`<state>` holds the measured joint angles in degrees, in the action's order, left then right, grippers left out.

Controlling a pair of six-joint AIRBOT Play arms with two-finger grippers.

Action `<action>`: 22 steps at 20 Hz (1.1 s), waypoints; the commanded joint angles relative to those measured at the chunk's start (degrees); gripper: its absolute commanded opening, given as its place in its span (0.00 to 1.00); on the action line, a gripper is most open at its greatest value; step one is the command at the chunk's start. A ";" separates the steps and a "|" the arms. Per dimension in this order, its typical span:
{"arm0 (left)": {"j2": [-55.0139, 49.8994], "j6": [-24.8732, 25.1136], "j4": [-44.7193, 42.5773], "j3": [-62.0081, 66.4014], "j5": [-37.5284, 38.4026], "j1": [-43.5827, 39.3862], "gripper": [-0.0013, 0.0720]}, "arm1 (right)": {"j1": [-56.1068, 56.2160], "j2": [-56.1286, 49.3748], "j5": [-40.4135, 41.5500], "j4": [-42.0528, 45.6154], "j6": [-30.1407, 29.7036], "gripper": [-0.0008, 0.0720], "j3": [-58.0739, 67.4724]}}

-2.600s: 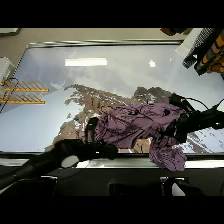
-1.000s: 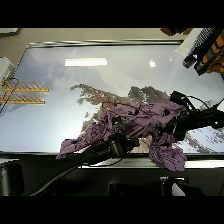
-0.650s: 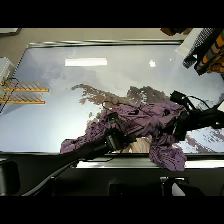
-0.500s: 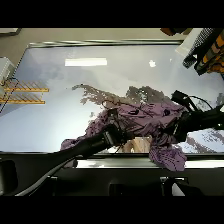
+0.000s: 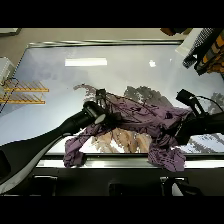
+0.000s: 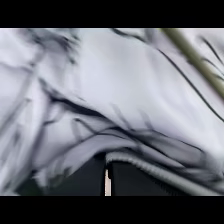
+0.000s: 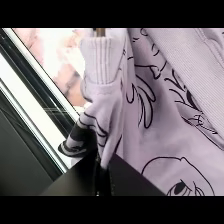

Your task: Fold the clothes and pants, and hang the long-sleeved shirts on hangers.

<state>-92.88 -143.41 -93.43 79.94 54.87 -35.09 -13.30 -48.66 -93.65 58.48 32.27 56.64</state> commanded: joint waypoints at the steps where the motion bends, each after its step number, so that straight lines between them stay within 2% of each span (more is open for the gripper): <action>1: 0.04 4.63 5.05 0.57 -2.86 5.68 0.05 | 0.04 2.10 -0.96 0.09 2.23 0.05 -0.02; 6: -0.02 4.63 7.34 0.55 -6.45 9.16 0.05 | 0.57 2.36 -1.27 -1.33 3.21 0.05 -0.57; 8: -0.07 4.63 7.65 0.57 -7.63 9.73 0.05 | 4.70 2.36 -1.29 -0.17 3.19 0.05 -1.84; 10: -0.07 4.72 8.02 0.57 -7.96 10.49 0.05 | 9.62 2.34 -0.28 4.92 7.15 0.05 -3.54; 12: -0.07 7.58 9.38 0.55 -7.78 11.23 0.05 | 11.80 2.36 0.57 11.54 13.49 0.05 -4.07; 13: -0.07 8.68 9.99 0.57 -7.80 11.56 0.05 | 11.80 2.36 0.79 11.87 14.82 0.05 -4.07; 22: -0.07 8.70 10.12 0.57 -7.93 13.40 0.05 | 11.72 3.04 -3.39 12.70 17.07 0.05 -4.04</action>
<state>-92.90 -134.98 -83.24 80.44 47.18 -22.35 -1.74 -46.13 -95.22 70.32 47.97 52.62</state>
